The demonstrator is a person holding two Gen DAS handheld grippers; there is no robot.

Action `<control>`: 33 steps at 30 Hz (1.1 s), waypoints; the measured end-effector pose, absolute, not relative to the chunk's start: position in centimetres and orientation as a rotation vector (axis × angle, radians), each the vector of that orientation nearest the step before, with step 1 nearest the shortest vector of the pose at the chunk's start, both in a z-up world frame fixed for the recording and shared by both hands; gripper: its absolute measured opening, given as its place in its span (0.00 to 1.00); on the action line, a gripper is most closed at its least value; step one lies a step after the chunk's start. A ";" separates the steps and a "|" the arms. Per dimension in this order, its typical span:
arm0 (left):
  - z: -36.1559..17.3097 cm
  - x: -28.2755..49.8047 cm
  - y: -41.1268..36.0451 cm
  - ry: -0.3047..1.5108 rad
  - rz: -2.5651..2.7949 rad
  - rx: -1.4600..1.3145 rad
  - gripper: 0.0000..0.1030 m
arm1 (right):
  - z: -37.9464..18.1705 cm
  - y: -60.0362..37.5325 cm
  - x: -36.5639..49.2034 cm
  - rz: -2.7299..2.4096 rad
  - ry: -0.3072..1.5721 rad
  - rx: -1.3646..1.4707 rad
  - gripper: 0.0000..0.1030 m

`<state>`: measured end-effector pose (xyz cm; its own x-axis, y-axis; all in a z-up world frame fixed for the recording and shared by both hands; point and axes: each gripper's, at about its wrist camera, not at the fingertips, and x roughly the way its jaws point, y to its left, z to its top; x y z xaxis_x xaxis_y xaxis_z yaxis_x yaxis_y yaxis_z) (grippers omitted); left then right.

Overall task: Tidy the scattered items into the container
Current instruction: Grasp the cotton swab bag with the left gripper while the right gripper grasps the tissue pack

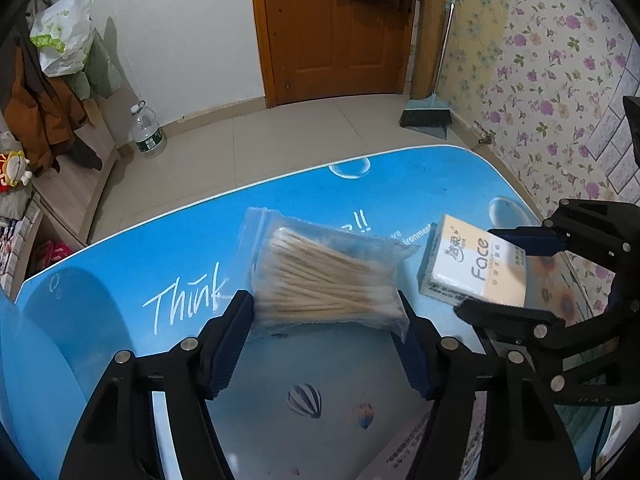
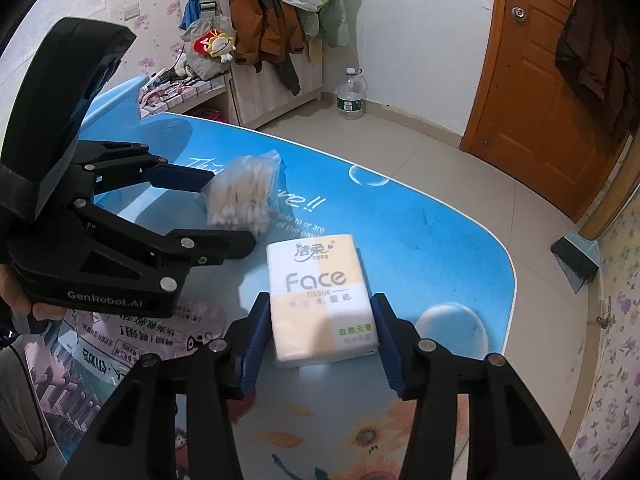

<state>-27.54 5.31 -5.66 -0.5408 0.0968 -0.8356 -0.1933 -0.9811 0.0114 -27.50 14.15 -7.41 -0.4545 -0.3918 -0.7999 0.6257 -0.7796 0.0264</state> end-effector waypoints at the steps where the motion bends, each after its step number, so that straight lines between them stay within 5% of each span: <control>1: -5.6 -27.3 5.3 0.157 2.614 -1.411 0.64 | -7.5 14.1 -27.5 -2.234 0.363 1.132 0.49; 20: -5.2 -20.8 3.2 0.124 2.599 -1.447 0.64 | -6.9 15.6 -22.3 -2.282 0.328 1.192 0.48; 23: -5.0 -20.8 2.9 0.115 2.601 -1.455 0.67 | -6.9 15.4 -22.1 -2.285 0.336 1.197 0.48; 26: -4.7 -21.2 3.2 0.140 2.612 -1.456 0.84 | -6.8 15.4 -22.0 -2.288 0.335 1.202 0.48; 33: -4.8 -22.3 3.1 0.154 2.627 -1.466 0.87 | -7.0 15.2 -22.3 -2.286 0.339 1.200 0.48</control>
